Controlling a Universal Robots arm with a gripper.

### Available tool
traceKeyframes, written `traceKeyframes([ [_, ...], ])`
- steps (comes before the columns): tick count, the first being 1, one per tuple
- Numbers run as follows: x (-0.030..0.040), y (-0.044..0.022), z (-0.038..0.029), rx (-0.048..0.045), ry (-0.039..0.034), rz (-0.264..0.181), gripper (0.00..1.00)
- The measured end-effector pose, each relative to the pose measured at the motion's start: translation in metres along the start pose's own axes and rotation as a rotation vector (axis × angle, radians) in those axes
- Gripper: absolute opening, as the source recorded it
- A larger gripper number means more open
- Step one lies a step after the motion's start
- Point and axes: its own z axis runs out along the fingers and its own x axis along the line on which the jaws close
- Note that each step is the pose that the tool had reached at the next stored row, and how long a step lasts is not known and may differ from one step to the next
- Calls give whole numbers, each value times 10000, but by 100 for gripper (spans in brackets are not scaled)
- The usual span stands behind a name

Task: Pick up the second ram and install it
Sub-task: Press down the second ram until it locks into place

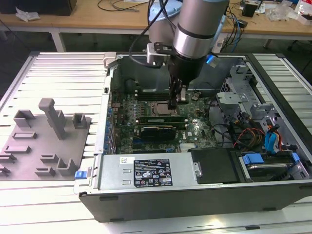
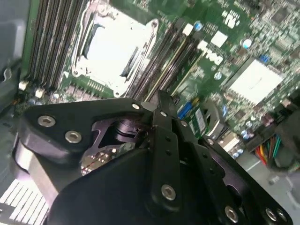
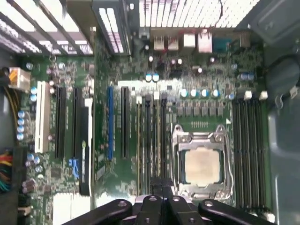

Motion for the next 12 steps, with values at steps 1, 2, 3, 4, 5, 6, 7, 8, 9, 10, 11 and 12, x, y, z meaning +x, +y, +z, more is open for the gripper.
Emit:
traceKeyframes([
  [1, 0, -62, 27, -13, 1, 3, 11],
  [2, -1, -124, 59, -27, 1, 1, 11],
  [3, -1, -167, 87, -36, 2, 2, 11],
  [4, -1, -220, 121, -49, 2, 1, 11],
  [5, 0, -261, 152, -60, 2, 2, 11],
  [6, 0, -296, 189, -71, 3, 3, 11],
  [7, 1, -305, 237, -78, 3, 3, 11],
  [8, 0, -314, 288, -83, 3, 2, 11],
  [9, 0, -318, 326, -85, 2, 3, 11],
  [10, 1, -320, 347, -85, 3, 3, 11],
  [11, 2, -322, 369, -86, 12, 3, 11],
  [12, 4, -324, 384, -86, 7, 2, 11],
])
